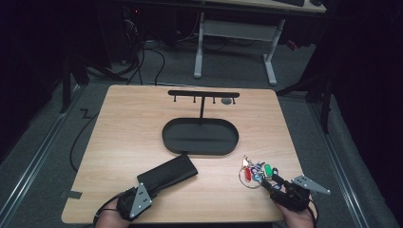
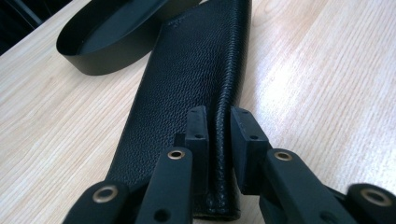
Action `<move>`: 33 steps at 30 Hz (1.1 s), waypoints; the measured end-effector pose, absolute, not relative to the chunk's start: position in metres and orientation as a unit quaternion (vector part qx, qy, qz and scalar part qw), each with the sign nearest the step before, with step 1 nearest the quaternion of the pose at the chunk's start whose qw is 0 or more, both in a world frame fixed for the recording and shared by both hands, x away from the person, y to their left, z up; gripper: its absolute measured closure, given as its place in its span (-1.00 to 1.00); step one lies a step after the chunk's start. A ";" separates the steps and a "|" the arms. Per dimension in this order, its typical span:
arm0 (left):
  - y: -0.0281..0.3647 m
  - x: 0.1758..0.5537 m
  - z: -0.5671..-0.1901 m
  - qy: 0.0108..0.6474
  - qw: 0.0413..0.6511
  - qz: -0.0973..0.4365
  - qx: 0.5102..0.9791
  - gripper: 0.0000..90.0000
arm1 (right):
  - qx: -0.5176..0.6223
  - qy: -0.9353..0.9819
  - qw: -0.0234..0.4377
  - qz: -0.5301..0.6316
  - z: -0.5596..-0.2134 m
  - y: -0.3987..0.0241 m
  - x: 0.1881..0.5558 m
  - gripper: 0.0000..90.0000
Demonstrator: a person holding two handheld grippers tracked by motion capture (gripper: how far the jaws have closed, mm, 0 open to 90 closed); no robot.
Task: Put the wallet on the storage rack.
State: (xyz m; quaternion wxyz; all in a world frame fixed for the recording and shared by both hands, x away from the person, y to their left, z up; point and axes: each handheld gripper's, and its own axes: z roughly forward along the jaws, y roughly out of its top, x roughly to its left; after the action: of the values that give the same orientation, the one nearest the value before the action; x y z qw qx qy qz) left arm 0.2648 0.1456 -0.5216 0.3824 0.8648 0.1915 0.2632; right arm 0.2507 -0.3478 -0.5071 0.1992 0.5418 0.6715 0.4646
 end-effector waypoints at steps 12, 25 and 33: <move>0.145 0.254 -0.511 0.200 0.411 0.241 0.856 0.77 | 0.536 0.677 0.198 0.463 -0.507 -0.344 0.253 -0.04; 0.144 0.252 -0.505 0.214 0.441 0.214 0.845 0.78 | 0.535 0.678 0.199 0.464 -0.507 -0.345 0.254 -0.03; 0.149 0.256 -0.501 0.243 0.481 0.178 0.823 0.79 | 0.537 0.678 0.196 0.463 -0.508 -0.345 0.256 -0.03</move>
State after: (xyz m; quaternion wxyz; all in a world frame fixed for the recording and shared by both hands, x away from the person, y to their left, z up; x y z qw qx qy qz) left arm 0.2564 0.1494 -0.5007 0.4813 0.8233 0.2429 0.1775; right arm 0.2555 -0.3452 -0.5085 0.1956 0.5365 0.6777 0.4633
